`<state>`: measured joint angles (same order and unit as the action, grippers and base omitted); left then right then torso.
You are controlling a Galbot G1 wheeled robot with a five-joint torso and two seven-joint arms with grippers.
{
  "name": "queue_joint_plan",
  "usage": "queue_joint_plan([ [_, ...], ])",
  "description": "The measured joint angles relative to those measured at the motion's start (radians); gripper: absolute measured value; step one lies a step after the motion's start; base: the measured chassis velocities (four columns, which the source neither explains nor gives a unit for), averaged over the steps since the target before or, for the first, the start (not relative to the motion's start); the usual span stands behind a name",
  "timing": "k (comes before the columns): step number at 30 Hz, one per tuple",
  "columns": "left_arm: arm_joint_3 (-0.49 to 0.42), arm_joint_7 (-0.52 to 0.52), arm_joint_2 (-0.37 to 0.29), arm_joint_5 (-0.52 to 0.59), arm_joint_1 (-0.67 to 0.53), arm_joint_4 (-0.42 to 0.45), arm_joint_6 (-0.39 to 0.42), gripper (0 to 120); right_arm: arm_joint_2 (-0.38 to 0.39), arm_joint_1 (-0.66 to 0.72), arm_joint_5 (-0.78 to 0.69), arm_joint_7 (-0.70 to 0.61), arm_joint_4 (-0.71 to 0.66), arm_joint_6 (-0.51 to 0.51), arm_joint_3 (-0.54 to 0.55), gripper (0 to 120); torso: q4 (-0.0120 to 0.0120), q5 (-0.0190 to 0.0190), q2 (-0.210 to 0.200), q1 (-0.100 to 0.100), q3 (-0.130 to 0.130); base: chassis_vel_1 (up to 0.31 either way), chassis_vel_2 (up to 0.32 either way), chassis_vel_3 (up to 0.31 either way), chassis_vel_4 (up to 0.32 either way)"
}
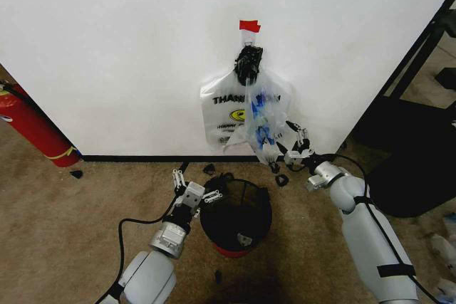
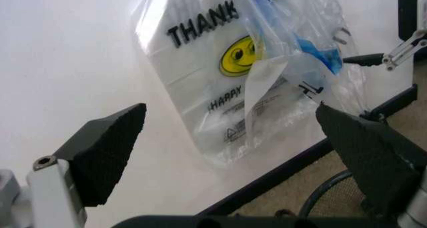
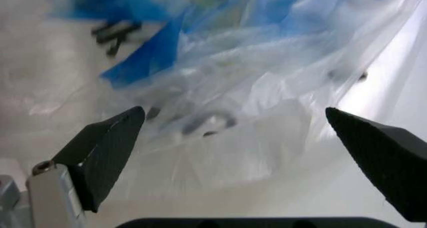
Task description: Pick up the garbage bag from the wall and place it over the trash bin.
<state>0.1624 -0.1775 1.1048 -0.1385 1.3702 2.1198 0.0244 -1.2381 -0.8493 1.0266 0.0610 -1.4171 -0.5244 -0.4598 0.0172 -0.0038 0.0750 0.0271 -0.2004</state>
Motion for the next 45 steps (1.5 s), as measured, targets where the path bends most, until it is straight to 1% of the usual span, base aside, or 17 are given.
queue_joint_plan([
  [8,0.028,0.000,0.001,-0.007,0.020,0.006,-0.010,100,-0.008,0.004,-0.020,0.033,-0.025,-0.044,0.054,100,0.0001,0.0000,0.000,0.000,0.000,0.000,0.000,0.000,0.000],
  [14,0.046,-0.008,-0.004,-0.005,0.024,0.004,-0.016,100,-0.041,0.075,-0.005,0.045,0.045,-0.080,0.086,100,0.0000,-0.0002,0.000,0.000,0.000,0.000,0.000,0.000,0.000],
  [22,0.045,-0.017,-0.006,-0.001,0.014,-0.015,-0.020,100,-0.067,0.111,0.023,0.045,0.081,-0.079,0.097,100,-0.0001,-0.0001,0.000,0.000,0.000,0.000,0.000,0.000,0.000],
  [29,0.028,-0.021,-0.006,0.002,0.000,-0.033,-0.026,100,-0.038,0.079,0.037,0.027,0.049,-0.031,0.053,73,0.0001,0.0000,0.000,0.000,0.000,0.000,0.000,0.000,0.000],
  [30,0.028,-0.021,-0.006,0.002,0.000,-0.033,-0.026,100,-0.038,0.079,0.037,0.027,0.049,-0.031,0.053,73,0.0001,0.0000,0.000,0.000,0.000,0.000,0.000,0.000,0.000],
  [32,0.021,-0.021,-0.003,0.002,-0.003,-0.036,-0.027,100,-0.026,0.056,0.017,0.010,0.031,-0.015,0.039,67,0.0003,-0.0001,0.000,0.000,0.000,0.000,0.000,0.000,0.000],
  [33,0.018,-0.021,-0.001,0.002,-0.004,-0.037,-0.027,100,-0.019,0.043,-0.001,-0.004,0.022,-0.004,0.035,60,0.0001,-0.0001,0.000,0.000,0.000,0.000,0.000,0.000,0.000],
  [34,0.016,-0.020,0.000,0.001,-0.005,-0.037,-0.027,100,-0.017,0.038,-0.009,-0.010,0.019,0.001,0.034,60,0.0002,-0.0001,0.000,0.000,0.000,0.000,0.000,0.000,0.000],
  [36,0.009,-0.016,0.004,-0.001,-0.008,-0.039,-0.027,100,-0.006,0.011,-0.067,-0.056,0.010,0.038,0.038,47,0.0002,0.0001,0.000,0.000,0.000,0.000,0.000,0.000,0.000],
  [38,0.007,-0.014,0.005,-0.002,-0.009,-0.039,-0.027,100,-0.004,0.005,-0.085,-0.074,0.010,0.049,0.041,47,0.0003,0.0001,0.000,0.000,0.000,0.000,0.000,0.000,0.000],
  [39,0.005,-0.012,0.006,-0.004,-0.010,-0.039,-0.027,100,-0.003,0.000,-0.116,-0.098,0.012,0.059,0.046,38,0.0003,0.0000,0.000,0.000,0.000,0.000,0.000,0.000,0.000],
  [40,0.005,-0.011,0.007,-0.005,-0.010,-0.039,-0.027,100,-0.003,-0.002,-0.142,-0.112,0.013,0.067,0.050,36,0.0000,0.0001,0.000,0.000,0.000,0.000,0.000,0.000,0.000],
  [41,0.004,-0.009,0.007,-0.006,-0.010,-0.039,-0.027,100,-0.002,-0.005,-0.190,-0.133,0.015,0.083,0.060,30,0.0000,0.0000,0.000,0.000,0.000,0.000,0.000,0.000,0.000],
  [42,0.004,-0.008,0.006,-0.006,-0.011,-0.039,-0.027,100,-0.002,-0.007,-0.226,-0.145,0.015,0.094,0.068,29,-0.0001,0.0000,0.000,0.000,0.000,0.000,0.000,0.000,0.000],
  [43,0.004,-0.008,0.005,-0.007,-0.010,-0.040,-0.027,100,-0.002,-0.009,-0.272,-0.156,0.014,0.103,0.079,23,-0.0001,0.0000,0.000,0.000,0.000,0.000,0.000,0.000,0.000],
  [44,0.004,-0.008,0.005,-0.007,-0.010,-0.040,-0.027,100,-0.002,-0.009,-0.272,-0.156,0.014,0.103,0.079,23,-0.0001,0.0000,0.000,0.000,0.000,0.000,0.000,0.000,0.000],
  [45,0.004,-0.007,0.004,-0.007,-0.010,-0.041,-0.029,100,-0.002,-0.011,-0.312,-0.167,0.014,0.108,0.088,19,0.0000,0.0000,0.000,0.000,0.000,0.000,0.000,0.000,0.000],
])
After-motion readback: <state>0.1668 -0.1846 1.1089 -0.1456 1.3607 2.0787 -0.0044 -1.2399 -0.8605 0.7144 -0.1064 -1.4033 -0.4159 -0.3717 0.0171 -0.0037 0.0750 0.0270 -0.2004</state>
